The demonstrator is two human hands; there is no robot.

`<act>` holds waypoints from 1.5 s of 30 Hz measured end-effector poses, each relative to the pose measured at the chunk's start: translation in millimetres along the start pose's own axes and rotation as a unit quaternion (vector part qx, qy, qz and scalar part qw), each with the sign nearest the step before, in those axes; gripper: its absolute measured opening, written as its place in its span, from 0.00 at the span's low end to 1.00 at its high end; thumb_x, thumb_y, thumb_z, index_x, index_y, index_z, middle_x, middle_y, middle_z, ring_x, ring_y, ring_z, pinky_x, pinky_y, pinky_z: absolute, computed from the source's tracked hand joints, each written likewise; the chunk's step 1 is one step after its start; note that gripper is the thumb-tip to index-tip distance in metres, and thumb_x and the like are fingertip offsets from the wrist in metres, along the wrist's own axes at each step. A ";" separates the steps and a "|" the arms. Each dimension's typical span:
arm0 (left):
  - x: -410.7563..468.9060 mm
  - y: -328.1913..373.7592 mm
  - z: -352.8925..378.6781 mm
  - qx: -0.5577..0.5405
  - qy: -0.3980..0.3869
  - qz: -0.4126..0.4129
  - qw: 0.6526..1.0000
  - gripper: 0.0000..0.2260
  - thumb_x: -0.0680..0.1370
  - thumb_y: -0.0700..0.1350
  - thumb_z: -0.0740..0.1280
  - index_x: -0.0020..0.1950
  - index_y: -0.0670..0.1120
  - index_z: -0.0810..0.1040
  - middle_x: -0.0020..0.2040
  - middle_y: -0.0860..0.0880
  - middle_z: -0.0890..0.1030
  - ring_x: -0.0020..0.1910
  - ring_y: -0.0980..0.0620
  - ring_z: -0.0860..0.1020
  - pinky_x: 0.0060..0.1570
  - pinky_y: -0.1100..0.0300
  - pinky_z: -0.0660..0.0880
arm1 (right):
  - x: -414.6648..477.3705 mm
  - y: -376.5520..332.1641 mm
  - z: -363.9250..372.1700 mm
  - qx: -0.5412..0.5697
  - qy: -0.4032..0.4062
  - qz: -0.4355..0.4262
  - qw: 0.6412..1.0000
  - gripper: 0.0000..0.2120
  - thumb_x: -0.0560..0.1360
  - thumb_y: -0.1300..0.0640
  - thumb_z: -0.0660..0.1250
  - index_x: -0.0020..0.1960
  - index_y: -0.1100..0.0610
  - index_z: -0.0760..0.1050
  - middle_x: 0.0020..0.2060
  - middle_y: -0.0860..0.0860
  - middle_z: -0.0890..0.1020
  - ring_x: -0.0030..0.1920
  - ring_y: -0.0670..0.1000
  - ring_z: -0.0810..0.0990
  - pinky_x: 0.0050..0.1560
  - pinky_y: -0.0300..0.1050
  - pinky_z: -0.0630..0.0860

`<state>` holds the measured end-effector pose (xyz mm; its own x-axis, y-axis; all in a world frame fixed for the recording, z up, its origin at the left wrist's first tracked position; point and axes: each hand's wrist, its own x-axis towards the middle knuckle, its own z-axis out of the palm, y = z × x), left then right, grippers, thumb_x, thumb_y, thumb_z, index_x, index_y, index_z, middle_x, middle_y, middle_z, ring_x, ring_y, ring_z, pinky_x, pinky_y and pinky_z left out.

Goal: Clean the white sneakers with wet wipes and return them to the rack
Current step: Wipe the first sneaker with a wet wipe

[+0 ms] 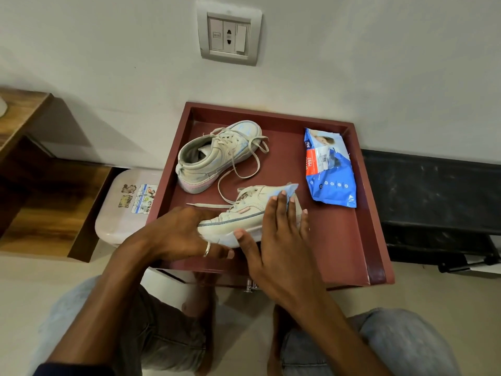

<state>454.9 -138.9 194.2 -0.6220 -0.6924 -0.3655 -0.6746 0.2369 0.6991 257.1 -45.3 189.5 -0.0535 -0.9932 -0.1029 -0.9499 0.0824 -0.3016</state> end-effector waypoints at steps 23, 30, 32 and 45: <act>-7.0 -14.7 -5.5 -0.066 0.036 0.042 0.996 0.32 0.61 0.60 0.78 0.65 0.65 0.77 0.55 0.62 0.84 0.53 0.59 0.82 0.56 0.54 0.79 | -7.2 -35.2 -0.4 0.104 0.203 -0.135 0.964 0.18 0.73 0.69 0.63 0.62 0.63 0.78 0.55 0.56 0.80 0.57 0.56 0.78 0.60 0.47 0.76; -6.5 -16.2 -3.1 -0.051 0.042 0.021 0.998 0.23 0.63 0.56 0.79 0.56 0.55 0.83 0.49 0.55 0.86 0.48 0.53 0.83 0.51 0.50 0.80 | -13.9 -38.3 -1.2 0.037 0.184 -0.195 0.963 0.19 0.76 0.64 0.55 0.61 0.64 0.79 0.54 0.57 0.81 0.55 0.55 0.78 0.59 0.46 0.77; -9.2 -9.2 -5.2 -0.075 0.021 0.048 0.996 0.32 0.63 0.61 0.79 0.66 0.61 0.78 0.58 0.60 0.84 0.56 0.58 0.82 0.59 0.51 0.79 | -5.9 -10.7 -0.4 0.044 0.223 -0.114 0.967 0.19 0.71 0.69 0.59 0.57 0.64 0.81 0.52 0.57 0.82 0.53 0.57 0.80 0.56 0.50 0.79; -7.6 -13.5 -5.8 -0.087 0.017 0.062 0.994 0.32 0.65 0.60 0.81 0.67 0.61 0.78 0.60 0.58 0.84 0.57 0.53 0.83 0.59 0.45 0.79 | -7.2 -4.6 3.4 0.082 0.213 -0.117 0.967 0.16 0.71 0.72 0.66 0.56 0.63 0.82 0.53 0.56 0.82 0.55 0.56 0.80 0.58 0.47 0.77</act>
<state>471.0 -140.7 191.1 -0.6807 -0.6885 -0.2503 -0.5117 0.2023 0.8350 263.0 -38.3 188.5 0.0012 -0.9268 0.3757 -0.8916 -0.1711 -0.4193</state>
